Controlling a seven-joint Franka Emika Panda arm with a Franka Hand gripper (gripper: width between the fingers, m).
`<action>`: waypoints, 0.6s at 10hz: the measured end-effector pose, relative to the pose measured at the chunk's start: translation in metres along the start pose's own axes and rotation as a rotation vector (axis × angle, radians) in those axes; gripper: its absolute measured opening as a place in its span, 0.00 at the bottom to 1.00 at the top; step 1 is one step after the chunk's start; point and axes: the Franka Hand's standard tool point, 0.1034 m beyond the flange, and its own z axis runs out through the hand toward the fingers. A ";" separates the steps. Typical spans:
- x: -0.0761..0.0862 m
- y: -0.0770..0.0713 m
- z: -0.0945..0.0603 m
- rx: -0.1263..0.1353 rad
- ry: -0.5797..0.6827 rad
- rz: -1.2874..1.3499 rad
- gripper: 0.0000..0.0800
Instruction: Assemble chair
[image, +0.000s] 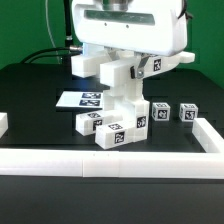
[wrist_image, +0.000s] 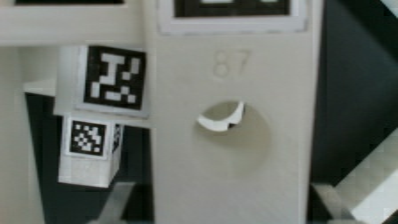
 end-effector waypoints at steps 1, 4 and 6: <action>0.000 0.001 0.000 -0.001 -0.001 0.001 0.36; 0.002 0.003 -0.012 0.008 -0.001 0.058 0.36; 0.002 0.003 -0.011 0.014 0.012 0.062 0.36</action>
Offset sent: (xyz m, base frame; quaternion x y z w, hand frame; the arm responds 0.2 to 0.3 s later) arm -0.0097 -0.0102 0.0232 -0.0236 0.0049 0.0744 0.9969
